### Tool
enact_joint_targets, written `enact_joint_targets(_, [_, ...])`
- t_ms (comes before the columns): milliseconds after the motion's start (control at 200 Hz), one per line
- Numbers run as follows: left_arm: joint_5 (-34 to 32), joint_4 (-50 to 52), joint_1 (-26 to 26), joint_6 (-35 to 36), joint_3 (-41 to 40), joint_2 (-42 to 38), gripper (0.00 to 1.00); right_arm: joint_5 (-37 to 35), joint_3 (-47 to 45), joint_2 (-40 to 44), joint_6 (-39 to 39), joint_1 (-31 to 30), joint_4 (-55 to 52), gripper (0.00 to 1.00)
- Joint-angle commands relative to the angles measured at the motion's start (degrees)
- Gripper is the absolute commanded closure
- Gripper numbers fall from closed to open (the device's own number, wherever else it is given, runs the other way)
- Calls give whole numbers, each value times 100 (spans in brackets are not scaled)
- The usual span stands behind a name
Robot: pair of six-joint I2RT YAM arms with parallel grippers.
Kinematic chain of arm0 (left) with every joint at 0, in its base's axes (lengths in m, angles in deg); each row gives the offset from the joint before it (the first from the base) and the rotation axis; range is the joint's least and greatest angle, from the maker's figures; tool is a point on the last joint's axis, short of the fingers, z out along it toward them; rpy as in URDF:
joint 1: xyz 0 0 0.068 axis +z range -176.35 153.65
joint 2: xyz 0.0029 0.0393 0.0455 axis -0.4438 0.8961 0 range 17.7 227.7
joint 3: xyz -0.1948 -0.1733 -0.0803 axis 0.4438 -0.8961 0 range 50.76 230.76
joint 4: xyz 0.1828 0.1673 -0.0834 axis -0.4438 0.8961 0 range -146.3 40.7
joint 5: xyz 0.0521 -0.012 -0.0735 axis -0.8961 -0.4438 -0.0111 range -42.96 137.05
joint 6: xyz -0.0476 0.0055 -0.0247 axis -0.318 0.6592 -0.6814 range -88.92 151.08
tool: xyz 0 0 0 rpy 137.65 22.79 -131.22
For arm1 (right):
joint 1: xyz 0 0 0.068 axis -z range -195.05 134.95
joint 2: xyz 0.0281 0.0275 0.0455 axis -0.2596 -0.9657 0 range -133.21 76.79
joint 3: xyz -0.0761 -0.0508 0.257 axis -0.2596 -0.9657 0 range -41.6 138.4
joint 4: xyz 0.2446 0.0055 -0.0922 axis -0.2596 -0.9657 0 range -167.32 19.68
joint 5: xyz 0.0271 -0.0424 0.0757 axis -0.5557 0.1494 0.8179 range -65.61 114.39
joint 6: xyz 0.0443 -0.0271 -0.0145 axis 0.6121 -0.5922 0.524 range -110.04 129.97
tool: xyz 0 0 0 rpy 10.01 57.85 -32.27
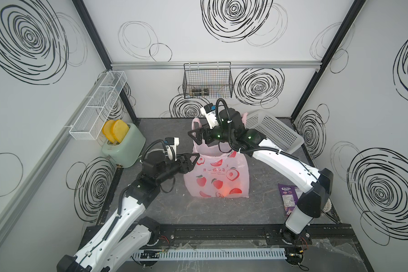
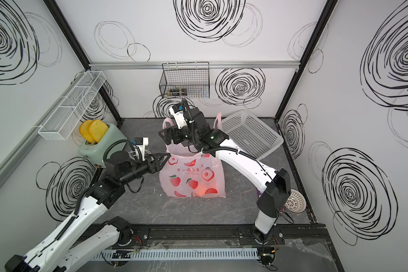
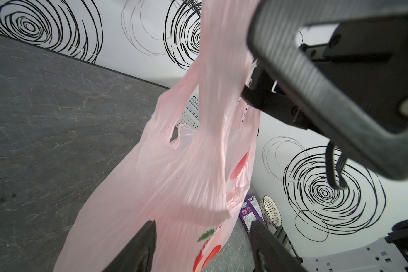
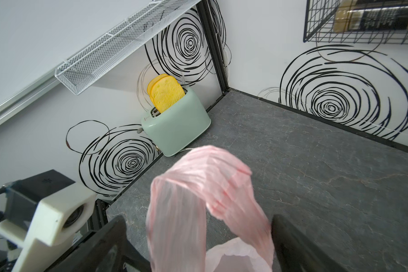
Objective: Place the oranges into plastic bags & tie knots
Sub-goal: Adjust the plastic bag at the center of the board.
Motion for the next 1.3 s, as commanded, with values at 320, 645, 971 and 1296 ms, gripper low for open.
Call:
enact_joint_targets(320, [156, -348, 228, 130, -48, 64, 32, -50, 369, -170, -505, 57, 28, 81])
enact_joint_targets(645, [1704, -1508, 951, 148, -319, 311, 6, 1088, 293, -19, -532, 276, 214, 100])
enact_joint_targets(971, [1929, -2739, 806, 121, -354, 726, 17, 1136, 299, 419, -584, 453, -594, 61])
enact_joint_targets(1296, [1582, -2424, 526, 297, -248, 787, 33, -32, 551, 188, -377, 444, -889, 2])
